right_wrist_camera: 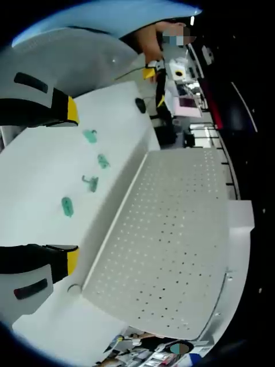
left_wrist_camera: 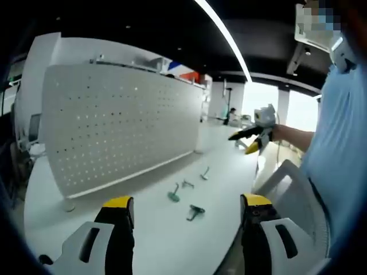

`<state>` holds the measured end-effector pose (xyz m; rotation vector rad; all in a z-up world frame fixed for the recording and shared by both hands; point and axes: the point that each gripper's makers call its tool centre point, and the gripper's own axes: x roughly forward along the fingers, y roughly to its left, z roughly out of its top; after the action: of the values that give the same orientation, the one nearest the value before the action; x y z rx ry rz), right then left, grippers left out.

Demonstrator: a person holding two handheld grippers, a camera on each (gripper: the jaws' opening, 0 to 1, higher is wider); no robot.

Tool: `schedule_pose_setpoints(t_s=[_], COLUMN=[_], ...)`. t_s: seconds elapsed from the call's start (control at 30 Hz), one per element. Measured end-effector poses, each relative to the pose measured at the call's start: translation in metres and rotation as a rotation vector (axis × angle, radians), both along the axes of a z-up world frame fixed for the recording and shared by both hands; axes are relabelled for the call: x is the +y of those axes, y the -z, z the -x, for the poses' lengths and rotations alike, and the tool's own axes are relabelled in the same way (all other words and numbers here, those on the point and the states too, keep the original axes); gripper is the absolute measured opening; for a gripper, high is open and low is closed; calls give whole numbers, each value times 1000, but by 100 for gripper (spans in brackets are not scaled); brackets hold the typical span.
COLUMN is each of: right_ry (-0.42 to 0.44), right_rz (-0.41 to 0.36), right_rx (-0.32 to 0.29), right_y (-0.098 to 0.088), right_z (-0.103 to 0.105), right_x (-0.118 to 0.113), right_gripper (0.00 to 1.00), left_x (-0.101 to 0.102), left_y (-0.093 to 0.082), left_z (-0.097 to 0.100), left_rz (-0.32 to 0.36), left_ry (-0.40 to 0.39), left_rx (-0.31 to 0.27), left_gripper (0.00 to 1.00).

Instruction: Insert the hook assembly into the mounting plate slot until the hook locks in place.

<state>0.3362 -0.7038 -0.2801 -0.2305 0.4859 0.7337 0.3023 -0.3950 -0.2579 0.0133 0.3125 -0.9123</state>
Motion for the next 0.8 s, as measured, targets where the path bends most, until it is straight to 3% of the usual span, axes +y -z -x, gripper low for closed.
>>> schedule_pose_setpoints(t_s=[0.8], right_ry=[-21], right_rz=[3], right_rx=[18], right_y=[5], right_z=[-15], right_x=[2], right_gripper=[85], left_x=[-7], left_y=[6], left_z=[-12], left_rz=[-12], left_ry=[9], left_rx=[37], left_gripper=[76])
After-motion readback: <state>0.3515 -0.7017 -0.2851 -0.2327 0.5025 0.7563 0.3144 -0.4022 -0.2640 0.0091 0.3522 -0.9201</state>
